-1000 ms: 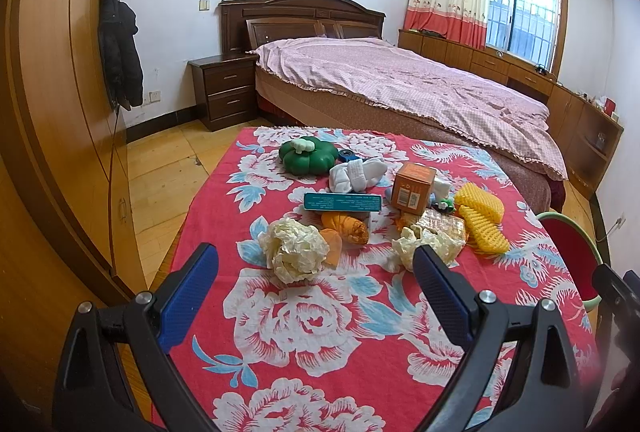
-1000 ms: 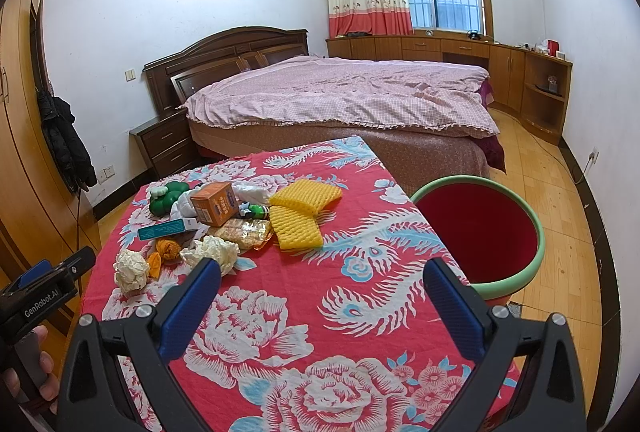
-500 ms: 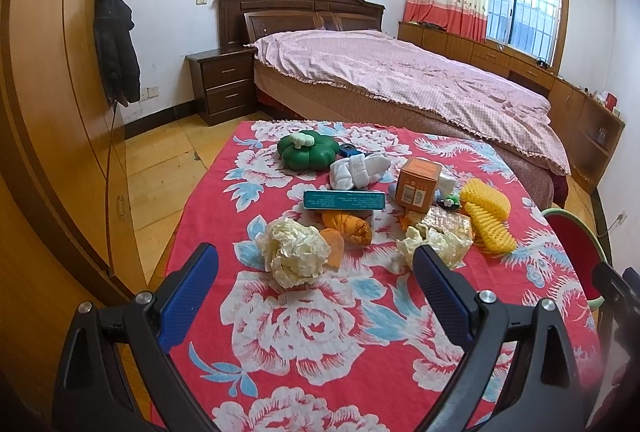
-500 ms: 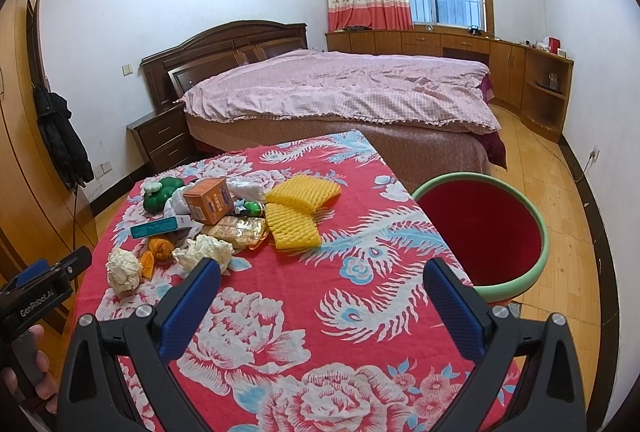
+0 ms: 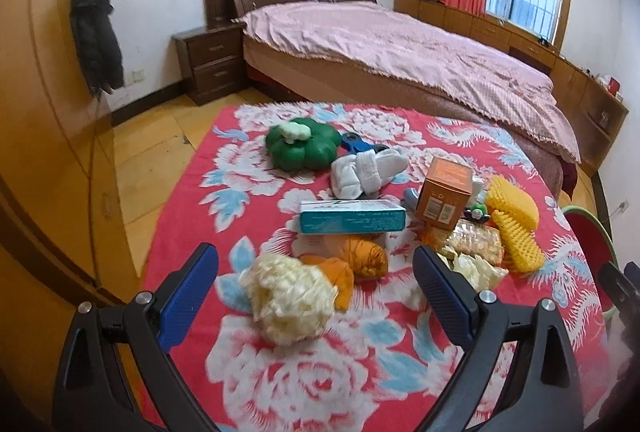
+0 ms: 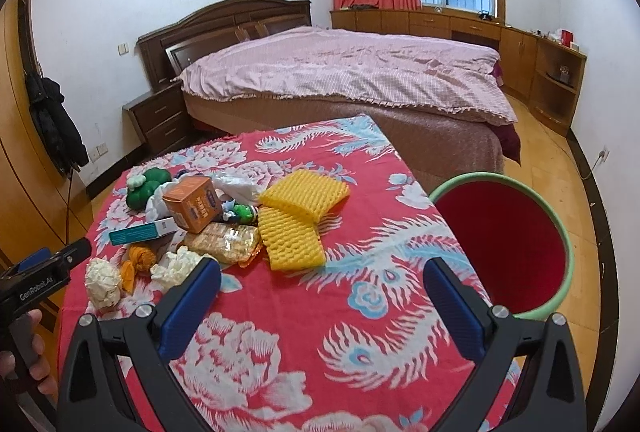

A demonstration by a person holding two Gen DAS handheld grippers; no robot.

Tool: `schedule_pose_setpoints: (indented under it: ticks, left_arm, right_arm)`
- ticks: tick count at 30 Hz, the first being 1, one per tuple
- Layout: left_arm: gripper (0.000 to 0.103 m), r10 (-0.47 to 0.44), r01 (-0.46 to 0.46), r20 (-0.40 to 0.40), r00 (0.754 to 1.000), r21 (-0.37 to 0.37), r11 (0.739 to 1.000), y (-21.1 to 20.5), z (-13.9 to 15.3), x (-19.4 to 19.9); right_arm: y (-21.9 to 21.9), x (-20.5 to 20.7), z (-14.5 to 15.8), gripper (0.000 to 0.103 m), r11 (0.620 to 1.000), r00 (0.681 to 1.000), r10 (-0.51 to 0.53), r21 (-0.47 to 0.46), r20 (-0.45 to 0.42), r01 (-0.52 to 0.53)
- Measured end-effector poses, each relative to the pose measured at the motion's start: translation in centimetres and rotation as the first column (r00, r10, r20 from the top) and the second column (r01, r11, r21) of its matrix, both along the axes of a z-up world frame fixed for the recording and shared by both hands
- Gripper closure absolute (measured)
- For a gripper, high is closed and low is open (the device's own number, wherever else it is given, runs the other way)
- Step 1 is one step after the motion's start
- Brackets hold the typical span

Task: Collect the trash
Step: 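Grasp the yellow foam net with the right tool while the left tool approaches the orange cloth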

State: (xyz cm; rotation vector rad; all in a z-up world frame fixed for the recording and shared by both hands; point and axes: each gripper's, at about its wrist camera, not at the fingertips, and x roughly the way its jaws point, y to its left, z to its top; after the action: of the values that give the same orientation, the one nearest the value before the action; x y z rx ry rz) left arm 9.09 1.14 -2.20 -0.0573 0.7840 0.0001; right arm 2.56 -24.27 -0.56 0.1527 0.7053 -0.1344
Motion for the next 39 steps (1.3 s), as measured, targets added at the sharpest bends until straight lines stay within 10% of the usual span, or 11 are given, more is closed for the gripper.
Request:
schedule_pose_setpoints:
  ticks: [19, 39]
  left_arm:
    - [0.006, -0.102, 0.100, -0.127, 0.987, -0.021, 0.995, -2.2, -5.1, 8.5]
    - [0.035, -0.099, 0.091, -0.107, 0.989, -0.078, 0.993, -2.2, -5.5, 9.3]
  right_arm:
    - [-1.3, 11.9, -4.5, 0.000, 0.998, 0.987, -0.005, 0.054, -0.164, 0.014]
    - [-1.3, 14.6, -7.2, 0.065, 0.987, 0.972, 0.121, 0.125, -0.203, -0.097]
